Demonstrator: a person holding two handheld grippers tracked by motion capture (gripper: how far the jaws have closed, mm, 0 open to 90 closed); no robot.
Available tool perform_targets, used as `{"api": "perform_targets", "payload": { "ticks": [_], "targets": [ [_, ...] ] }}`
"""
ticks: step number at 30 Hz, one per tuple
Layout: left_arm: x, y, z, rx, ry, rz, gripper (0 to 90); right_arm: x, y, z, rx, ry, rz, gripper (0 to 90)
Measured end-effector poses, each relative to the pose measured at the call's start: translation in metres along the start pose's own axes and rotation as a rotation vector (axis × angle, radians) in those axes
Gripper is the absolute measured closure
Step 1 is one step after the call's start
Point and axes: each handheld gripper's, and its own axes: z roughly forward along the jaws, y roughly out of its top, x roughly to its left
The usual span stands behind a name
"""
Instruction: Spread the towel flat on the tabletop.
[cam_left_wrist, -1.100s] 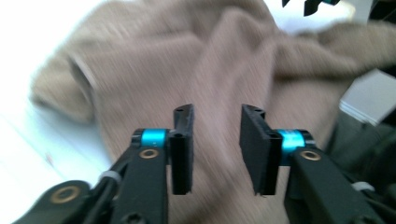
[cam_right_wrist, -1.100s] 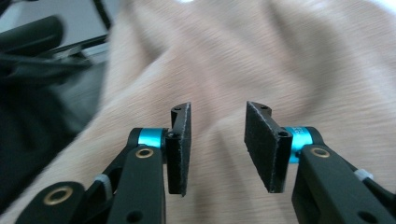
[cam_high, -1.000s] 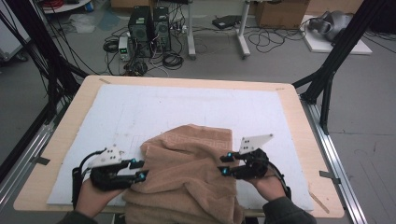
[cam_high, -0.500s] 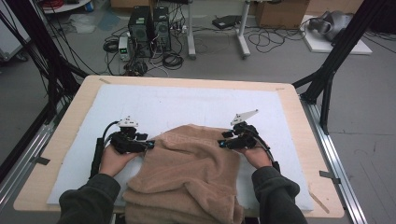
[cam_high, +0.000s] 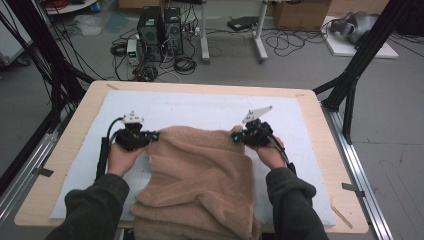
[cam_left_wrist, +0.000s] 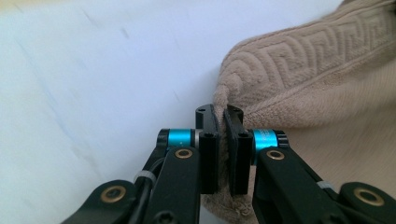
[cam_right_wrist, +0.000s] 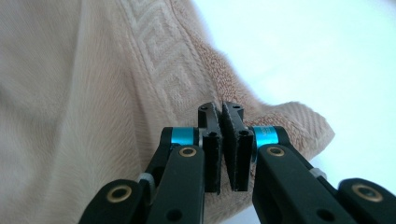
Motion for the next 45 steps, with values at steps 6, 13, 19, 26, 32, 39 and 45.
{"api": "perform_targets", "payload": {
  "ticks": [6, 13, 19, 26, 32, 39, 45],
  "targets": [
    [0.021, 0.081, 0.005, -0.068, 0.154, 0.048, 58.5, -0.045, 0.064, -0.028, -0.089, -0.196, 0.027, 70.5],
    [0.024, 0.053, 0.004, -0.015, 0.081, 0.014, 48.6, -0.049, 0.037, -0.011, -0.011, -0.101, 0.119, 55.4],
    [0.008, 0.009, -0.003, 0.013, 0.010, 0.019, 45.6, -0.019, 0.007, -0.006, 0.022, -0.023, 0.115, 49.9],
    [-0.025, -0.035, -0.027, 0.023, -0.068, 0.073, 39.5, 0.029, -0.013, -0.021, 0.008, 0.070, 0.053, 47.6],
    [-0.051, -0.073, -0.044, 0.017, -0.136, 0.079, 39.2, 0.067, -0.042, -0.025, 0.020, 0.116, 0.009, 47.4],
    [-0.059, -0.100, -0.036, 0.129, -0.200, 0.125, 62.5, 0.085, -0.075, -0.011, 0.101, 0.156, 0.013, 55.0],
    [-0.056, -0.098, -0.033, 0.121, -0.174, 0.112, 88.5, 0.082, -0.077, -0.008, 0.075, 0.157, 0.014, 85.8]
  ]
}}
